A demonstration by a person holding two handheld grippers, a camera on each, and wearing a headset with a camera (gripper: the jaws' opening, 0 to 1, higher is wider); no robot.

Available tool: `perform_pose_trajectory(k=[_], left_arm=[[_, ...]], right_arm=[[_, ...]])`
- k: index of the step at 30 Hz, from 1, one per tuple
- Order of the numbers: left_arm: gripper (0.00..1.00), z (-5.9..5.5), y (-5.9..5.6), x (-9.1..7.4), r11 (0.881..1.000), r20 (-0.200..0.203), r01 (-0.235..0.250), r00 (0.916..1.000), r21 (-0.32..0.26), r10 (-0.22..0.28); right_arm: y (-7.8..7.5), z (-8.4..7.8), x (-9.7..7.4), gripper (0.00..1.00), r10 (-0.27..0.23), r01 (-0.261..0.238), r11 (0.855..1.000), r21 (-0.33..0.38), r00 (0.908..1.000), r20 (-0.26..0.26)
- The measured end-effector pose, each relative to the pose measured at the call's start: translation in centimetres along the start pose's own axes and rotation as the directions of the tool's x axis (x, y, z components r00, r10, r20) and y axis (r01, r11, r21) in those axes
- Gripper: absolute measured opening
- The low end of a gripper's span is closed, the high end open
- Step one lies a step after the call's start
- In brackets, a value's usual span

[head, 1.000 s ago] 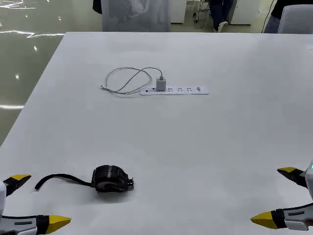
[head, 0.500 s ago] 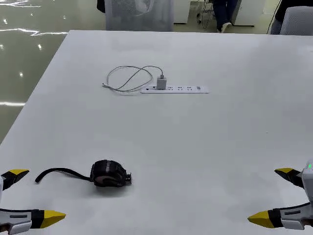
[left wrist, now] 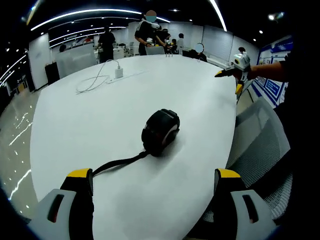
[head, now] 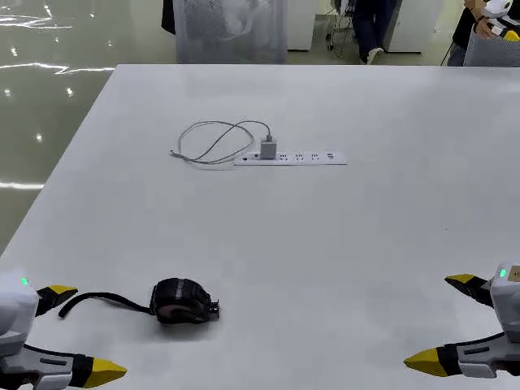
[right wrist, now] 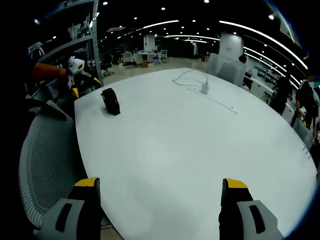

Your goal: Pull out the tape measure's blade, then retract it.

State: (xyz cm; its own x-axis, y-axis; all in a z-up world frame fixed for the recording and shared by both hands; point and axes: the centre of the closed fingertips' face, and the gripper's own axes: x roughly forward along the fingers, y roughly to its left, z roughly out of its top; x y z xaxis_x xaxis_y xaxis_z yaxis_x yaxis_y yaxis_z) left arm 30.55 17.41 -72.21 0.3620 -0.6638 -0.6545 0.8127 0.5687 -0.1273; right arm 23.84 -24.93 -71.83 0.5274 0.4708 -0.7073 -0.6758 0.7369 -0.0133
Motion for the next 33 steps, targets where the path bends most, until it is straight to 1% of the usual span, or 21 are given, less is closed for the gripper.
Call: perform_pose_trajectory(k=[1, 3, 5, 6, 8, 9, 10, 11, 12, 13, 14, 16, 18, 19, 21, 23, 25, 26, 27, 30, 33], left_arm=[[0.99, 0.1, 0.3, 0.0, 1.0, -0.002, -0.011, 0.9999, 0.028, 0.011], [0.99, 0.3, 0.6, 0.0, 0.998, -0.001, -0.022, 0.9998, 0.058, 0.022], [0.99, 0.4, 1.2, 0.1, 0.998, -0.002, -0.036, 0.9993, 0.052, 0.036], [0.99, 0.4, 1.7, 0.2, 0.997, -0.004, -0.051, 0.9987, 0.054, 0.052], [0.99, 0.5, 2.1, 0.4, 0.996, -0.002, -0.057, 0.9984, 0.072, 0.057], [0.99, 0.5, 2.1, 0.6, 0.994, -0.011, -0.05, 0.9986, 0.093, 0.051], [0.99, 0.2, 2.2, 0.6, 0.992, -0.038, -0.045, 0.998, 0.119, 0.05], [0.99, -0.5, 2.6, 0.7, 0.983, -0.1, -0.051, 0.9927, 0.174, 0.069], [0.99, -0.9, 2.9, 0.8, 0.978, -0.134, -0.056, 0.9874, 0.199, 0.084], [0.99, -1.0, 2.8, 0.9, 0.977, -0.149, -0.047, 0.9857, 0.209, 0.08], [0.99, -0.8, 2.4, 1.3, 0.98, -0.152, -0.021, 0.987, 0.2, 0.052], [0.98, -0.6, 2.3, 1.6, 0.979, -0.167, -0.01, 0.9849, 0.204, 0.045], [0.98, -0.1, 2.2, 1.9, 0.976, -0.165, -0.002, 0.9854, 0.217, 0.039], [0.98, 0.4, 2.1, 2.2, 0.974, -0.158, 0.004, 0.9869, 0.227, 0.033], [0.98, 1.1, 1.8, 2.6, 0.971, -0.151, 0.02, 0.9884, 0.24, 0.017], [0.99, 1.5, 1.6, 3.0, 0.965, -0.155, 0.035, 0.9878, 0.259, 0.006], [0.99, 1.7, 1.4, 3.6, 0.961, -0.173, 0.049, 0.9849, 0.271, -0.002], [0.99, 1.5, 2.0, 3.9, 0.954, -0.207, 0.031, 0.9779, 0.297, 0.032], [0.98, 1.5, 2.0, 4.1, 0.951, -0.215, 0.032, 0.976, 0.308, 0.037], [0.98, 2.4, 1.1, 4.8, 0.951, -0.195, 0.061, 0.9808, 0.303, -0.001], [0.97, 2.8, 0.7, 5.2, 0.94, -0.204, 0.081, 0.979, 0.331, -0.013]], right_arm=[[0.0, 0.3, 0.2, 1.0, 0.003, -0.003, 1.0, -0.005, 0.9999, 0.01], [0.1, 0.7, 0.5, 1.0, 0.012, -0.012, 1.0, -0.006, 0.9997, 0.023], [0.3, 0.8, 0.9, 1.0, 0.027, -0.027, 1.0, -0.006, 0.9995, 0.013], [0.8, 0.8, 1.2, 1.0, 0.058, -0.058, 0.998, -0.014, 0.9983, 0.008], [1.3, 1.1, 1.5, 1.0, 0.084, -0.083, 0.996, -0.036, 0.9961, 0.026], [1.4, 1.1, 1.8, 1.0, 0.083, -0.082, 0.995, -0.048, 0.9964, 0.017], [1.5, 1.0, 2.0, 1.0, 0.089, -0.088, 0.995, -0.057, 0.996, 0.009], [1.9, 1.2, 2.3, 1.0, 0.11, -0.109, 0.992, -0.069, 0.9939, 0.007], [1.9, 1.3, 2.4, 1.0, 0.109, -0.108, 0.991, -0.073, 0.994, 0.009], [2.0, 1.4, 2.6, 1.0, 0.107, -0.107, 0.991, -0.075, 0.9942, 0.006], [1.8, 1.5, 2.8, 1.0, 0.103, -0.103, 0.993, -0.065, 0.9947, -0.004], [1.9, 2.0, 3.1, 1.0, 0.102, -0.102, 0.993, -0.065, 0.9947, 0.003], [1.6, 2.2, 3.4, 1.0, 0.104, -0.103, 0.992, -0.069, 0.9945, 0.01], [1.6, 2.5, 3.6, 1.0, 0.11, -0.109, 0.992, -0.071, 0.9938, 0.016], [1.8, 2.9, 4.2, 1.0, 0.121, -0.119, 0.99, -0.079, 0.9924, 0.021], [2.0, 3.1, 4.6, 1.0, 0.132, -0.13, 0.987, -0.09, 0.991, 0.019], [2.3, 3.2, 5.1, 1.0, 0.145, -0.142, 0.985, -0.102, 0.9894, 0.016], [2.4, 3.3, 5.4, 1.0, 0.149, -0.147, 0.984, -0.105, 0.9888, 0.013], [2.6, 3.4, 5.6, 1.0, 0.154, -0.152, 0.982, -0.11, 0.988, 0.011], [3.1, 3.8, 6.3, 1.0, 0.17, -0.167, 0.977, -0.132, 0.9853, 0.013], [3.2, 4.3, 6.9, 1.0, 0.175, -0.171, 0.975, -0.142, 0.9845, 0.017]])
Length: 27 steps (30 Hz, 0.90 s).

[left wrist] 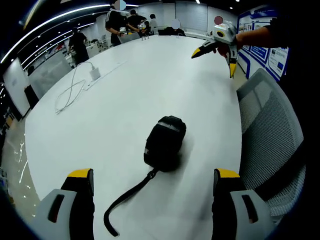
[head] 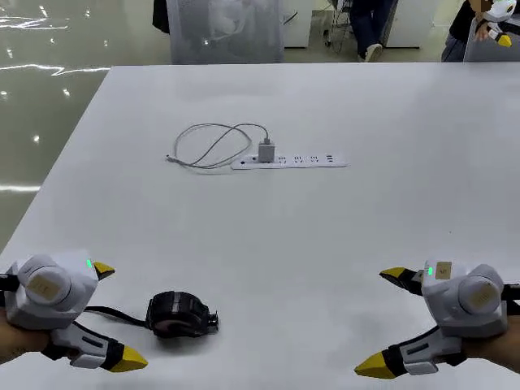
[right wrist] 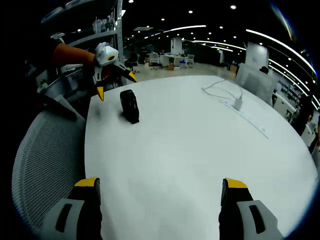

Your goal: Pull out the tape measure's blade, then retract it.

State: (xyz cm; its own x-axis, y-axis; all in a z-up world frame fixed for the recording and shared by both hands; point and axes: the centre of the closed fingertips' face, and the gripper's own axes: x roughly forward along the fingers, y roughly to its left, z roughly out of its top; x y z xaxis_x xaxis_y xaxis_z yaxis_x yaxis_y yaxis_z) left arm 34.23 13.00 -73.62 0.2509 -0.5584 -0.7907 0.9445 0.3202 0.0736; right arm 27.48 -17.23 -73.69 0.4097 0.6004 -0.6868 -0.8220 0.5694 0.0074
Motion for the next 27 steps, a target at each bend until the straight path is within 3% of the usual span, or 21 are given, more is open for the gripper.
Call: perform_pose_trajectory(k=[4, 8, 10, 15, 19, 22, 27], left_arm=[[0.85, -0.2, -0.1, 0.1, 0.999, -0.063, 0.019, 0.9979, 0.043, -0.016], [0.85, 0.5, 0.0, 0.4, 0.999, -0.05, 0.026, 0.9985, 0.046, -0.023], [0.83, 0.5, 0.0, 0.7, 0.998, -0.053, 0.029, 0.9982, 0.054, -0.026], [0.81, 0.9, -0.2, 1.8, 0.996, -0.056, 0.052, 0.9973, 0.07, -0.048], [0.82, 1.2, -1.0, 2.8, 0.986, -0.075, 0.105, 0.9926, 0.128, -0.096], [0.81, 1.5, -1.1, 3.6, 0.985, -0.073, 0.119, 0.9912, 0.126, -0.11], [0.75, 1.4, -1.2, 4.8, 0.973, -0.101, 0.141, 0.9872, 0.185, -0.124]], right_arm=[[-0.2, 0.8, 0.5, 1.0, -0.004, 0.004, 1.0, -0.01, 0.9999, 0.015], [-0.4, 1.4, 1.2, 1.0, 0.0, 0.0, 1.0, -0.02, 0.9998, 0.02], [0.4, 1.8, 1.7, 1.0, 0.037, -0.036, 0.998, -0.045, 0.9991, 0.021], [1.1, 2.7, 3.3, 1.0, 0.066, -0.065, 0.996, -0.059, 0.9976, 0.02], [1.8, 3.5, 4.6, 1.0, 0.089, -0.087, 0.995, -0.057, 0.9958, 0.021], [2.0, 4.0, 5.5, 1.0, 0.092, -0.09, 0.992, -0.092, 0.9956, 0.018], [2.5, 4.7, 7.0, 1.0, 0.119, -0.117, 0.987, -0.11, 0.9929, 0.009]])
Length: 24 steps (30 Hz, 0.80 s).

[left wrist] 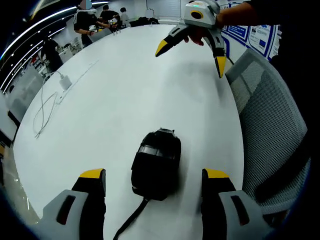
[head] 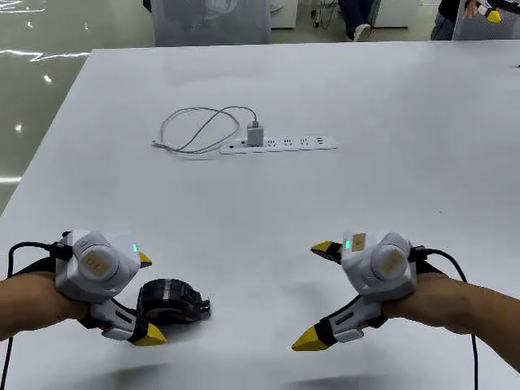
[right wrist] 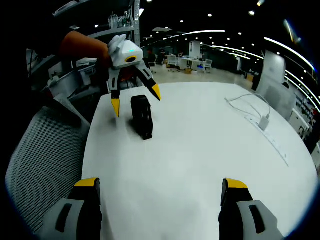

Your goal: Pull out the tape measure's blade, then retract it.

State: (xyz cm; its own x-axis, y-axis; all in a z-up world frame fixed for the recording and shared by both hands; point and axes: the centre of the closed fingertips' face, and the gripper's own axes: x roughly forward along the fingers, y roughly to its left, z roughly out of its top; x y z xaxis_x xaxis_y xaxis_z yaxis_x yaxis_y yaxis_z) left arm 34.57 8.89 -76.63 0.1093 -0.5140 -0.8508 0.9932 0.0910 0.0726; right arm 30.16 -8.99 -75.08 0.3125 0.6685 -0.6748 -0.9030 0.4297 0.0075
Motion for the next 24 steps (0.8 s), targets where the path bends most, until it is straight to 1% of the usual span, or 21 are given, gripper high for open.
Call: perform_pose_trajectory(k=[3, 5, 8, 9, 10, 11, 12, 13, 14, 15, 16, 17, 19, 20, 21, 22, 24], left_arm=[[0.72, 0.2, -0.3, 0.4, 1.0, -0.018, 0.012, 0.9998, 0.028, -0.011], [0.7, 0.4, -0.2, 0.5, 0.999, -0.018, 0.011, 0.9998, 0.038, -0.01], [0.61, 0.5, -0.1, 0.6, 0.998, -0.031, 0.009, 0.9995, 0.056, -0.008], [0.6, 0.5, -0.1, 0.6, 0.999, -0.034, 0.016, 0.9993, 0.049, -0.015], [0.59, 0.6, -0.2, 0.7, 0.999, -0.034, 0.022, 0.9992, 0.035, -0.021], [0.57, 0.7, -0.5, 0.7, 0.999, -0.031, 0.038, 0.9988, 0.013, -0.038], [0.56, 0.7, -0.7, 0.8, 0.999, -0.03, 0.047, 0.9985, 0.009, -0.047], [0.55, 0.8, -0.7, 0.9, 0.999, -0.029, 0.043, 0.9987, 0.017, -0.043], [0.52, 0.9, -0.8, 1.1, 0.997, -0.03, 0.048, 0.9985, 0.053, -0.047], [0.48, 0.8, -0.9, 1.1, 0.998, -0.042, 0.048, 0.9981, 0.051, -0.046], [0.46, 0.7, -0.7, 1.2, 0.997, -0.049, 0.039, 0.9981, 0.06, -0.036], [0.44, 0.6, -0.8, 1.2, 0.997, -0.056, 0.047, 0.9975, 0.064, -0.043], [0.4, 0.6, -0.4, 1.1, 0.996, -0.066, 0.033, 0.9974, 0.083, -0.027], [0.37, 0.6, -0.3, 1.1, 0.996, -0.065, 0.032, 0.9975, 0.085, -0.027], [0.35, 0.6, -0.3, 1.1, 0.991, -0.065, 0.051, 0.997, 0.122, -0.043], [0.33, 0.5, -0.1, 1.1, 0.991, -0.063, 0.044, 0.9973, 0.127, -0.036], [0.32, 0.5, 0.0, 1.1, 0.992, -0.058, 0.057, 0.997, 0.116, -0.05]], right_arm=[[-0.1, 0.2, 0.7, 1.0, 0.009, -0.009, 1.0, -0.013, 0.9999, -0.007], [-0.1, 0.4, 1.1, 1.0, 0.018, -0.018, 1.0, -0.012, 0.9998, -0.008], [-0.1, 0.7, 1.8, 1.0, 0.029, -0.029, 1.0, -0.008, 0.9995, -0.01], [-0.1, 0.9, 2.0, 1.0, 0.028, -0.028, 1.0, -0.007, 0.9996, -0.009], [-0.2, 1.2, 2.1, 1.0, 0.024, -0.024, 1.0, -0.009, 0.9997, 0.001], [-0.2, 1.8, 2.3, 1.0, 0.022, -0.022, 1.0, -0.013, 0.9995, 0.024], [-0.1, 2.0, 2.4, 1.0, 0.022, -0.021, 1.0, -0.014, 0.9994, 0.027], [-0.1, 2.2, 2.5, 1.0, 0.021, -0.02, 1.0, -0.016, 0.9994, 0.028], [-0.1, 2.4, 2.7, 1.0, 0.022, -0.021, 1.0, -0.021, 0.9994, 0.028], [0.0, 2.5, 2.8, 1.0, 0.024, -0.024, 0.999, -0.023, 0.9993, 0.028], [0.1, 2.6, 2.9, 1.0, 0.028, -0.027, 0.999, -0.024, 0.9992, 0.027], [0.2, 2.6, 3.0, 1.0, 0.031, -0.031, 0.999, -0.027, 0.9992, 0.025], [0.4, 2.7, 3.3, 1.0, 0.041, -0.041, 0.999, -0.034, 0.9989, 0.021], [0.5, 2.7, 3.5, 1.0, 0.046, -0.045, 0.998, -0.037, 0.9988, 0.017], [0.7, 2.8, 3.7, 1.0, 0.052, -0.051, 0.998, -0.046, 0.9986, 0.012], [0.7, 2.8, 3.8, 1.0, 0.052, -0.051, 0.997, -0.052, 0.9986, 0.01], [0.5, 2.9, 4.2, 1.0, 0.05, -0.049, 0.998, -0.05, 0.9987, 0.012]])
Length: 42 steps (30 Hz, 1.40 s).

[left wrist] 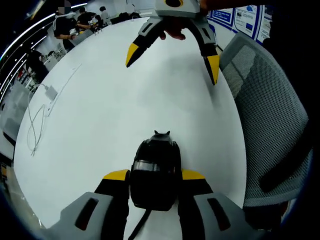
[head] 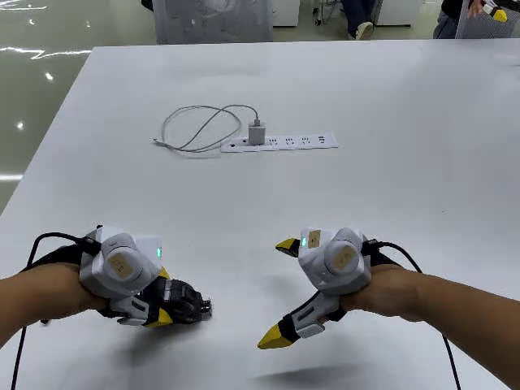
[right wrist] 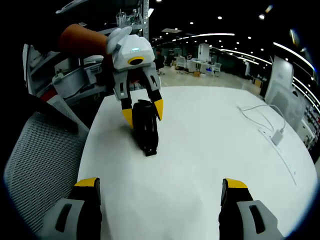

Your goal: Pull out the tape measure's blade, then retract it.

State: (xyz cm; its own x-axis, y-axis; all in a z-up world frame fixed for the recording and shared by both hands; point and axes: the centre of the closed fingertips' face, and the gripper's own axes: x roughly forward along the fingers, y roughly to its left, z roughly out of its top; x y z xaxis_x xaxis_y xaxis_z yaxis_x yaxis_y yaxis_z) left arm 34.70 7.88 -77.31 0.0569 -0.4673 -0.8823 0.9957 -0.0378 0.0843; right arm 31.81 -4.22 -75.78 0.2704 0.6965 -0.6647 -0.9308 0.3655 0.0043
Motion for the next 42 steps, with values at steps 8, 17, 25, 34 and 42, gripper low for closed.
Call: perform_pose_trajectory(k=[8, 17, 25, 34, 42], left_arm=[[0.38, -0.2, -0.5, 0.2, 0.999, -0.027, 0.027, 0.9993, -0.037, -0.028], [0.33, -0.7, -0.2, 0.8, 1.0, -0.067, -0.005, 0.9977, 0.013, 0.005], [0.33, -0.7, -0.2, 0.7, 1.0, -0.044, 0.006, 0.999, 0.009, -0.006], [0.33, -0.8, -0.2, 0.6, 1.0, -0.05, 0.014, 0.9986, -0.021, -0.016], [0.33, -0.8, -0.1, 0.6, 0.999, -0.06, 0.022, 0.9979, -0.033, -0.024]], right_arm=[[0.4, 0.6, 1.0, 0.99, 0.014, -0.014, 1.0, 0.015, 0.9999, 0.004], [0.7, 1.1, 2.3, 0.99, 0.026, -0.026, 1.0, 0.001, 0.9996, -0.008], [1.1, 1.4, 3.1, 0.97, 0.041, -0.042, 0.999, -0.014, 0.9988, -0.024], [1.1, 1.9, 3.2, 0.64, 0.073, -0.074, 0.996, -0.056, 0.9972, -0.018], [1.1, 2.0, 4.8, 0.58, 0.09, -0.091, 0.994, -0.052, 0.9956, -0.028]])
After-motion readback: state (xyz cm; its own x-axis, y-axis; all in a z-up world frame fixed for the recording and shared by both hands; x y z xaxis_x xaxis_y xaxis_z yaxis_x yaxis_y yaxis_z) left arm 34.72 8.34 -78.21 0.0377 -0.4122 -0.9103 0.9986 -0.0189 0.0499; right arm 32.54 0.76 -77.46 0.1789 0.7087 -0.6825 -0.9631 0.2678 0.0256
